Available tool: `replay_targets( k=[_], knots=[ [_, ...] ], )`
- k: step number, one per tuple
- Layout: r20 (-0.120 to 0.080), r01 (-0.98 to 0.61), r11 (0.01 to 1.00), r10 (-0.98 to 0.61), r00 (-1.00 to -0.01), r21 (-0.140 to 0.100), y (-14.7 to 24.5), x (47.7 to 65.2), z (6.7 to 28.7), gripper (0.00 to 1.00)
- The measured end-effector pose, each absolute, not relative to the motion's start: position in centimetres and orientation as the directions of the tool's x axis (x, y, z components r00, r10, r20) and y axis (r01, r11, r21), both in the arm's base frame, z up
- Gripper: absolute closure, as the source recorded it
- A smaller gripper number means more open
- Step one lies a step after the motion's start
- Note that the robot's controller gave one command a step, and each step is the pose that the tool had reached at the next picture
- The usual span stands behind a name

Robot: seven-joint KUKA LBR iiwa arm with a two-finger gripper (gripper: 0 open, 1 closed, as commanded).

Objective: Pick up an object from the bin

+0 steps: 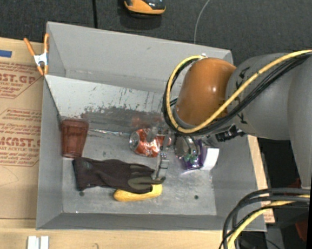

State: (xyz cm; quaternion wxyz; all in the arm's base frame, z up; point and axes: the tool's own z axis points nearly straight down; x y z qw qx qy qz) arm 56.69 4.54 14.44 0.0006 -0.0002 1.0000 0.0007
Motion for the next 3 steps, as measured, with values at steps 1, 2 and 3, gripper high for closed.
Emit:
replay_targets(
  k=[1, 2, 3],
  knots=[
    [-0.010, -0.007, 1.000, -0.007, -1.000, 0.002, 4.1, 55.4, 10.1, 0.00],
    [-0.017, 0.002, 1.000, 0.002, -1.000, 0.003, 5.0, 55.1, 7.4, 1.00],
    [-0.017, 0.002, 1.000, 0.002, -1.000, 0.003, 5.0, 55.1, 7.4, 1.00]
  ],
)
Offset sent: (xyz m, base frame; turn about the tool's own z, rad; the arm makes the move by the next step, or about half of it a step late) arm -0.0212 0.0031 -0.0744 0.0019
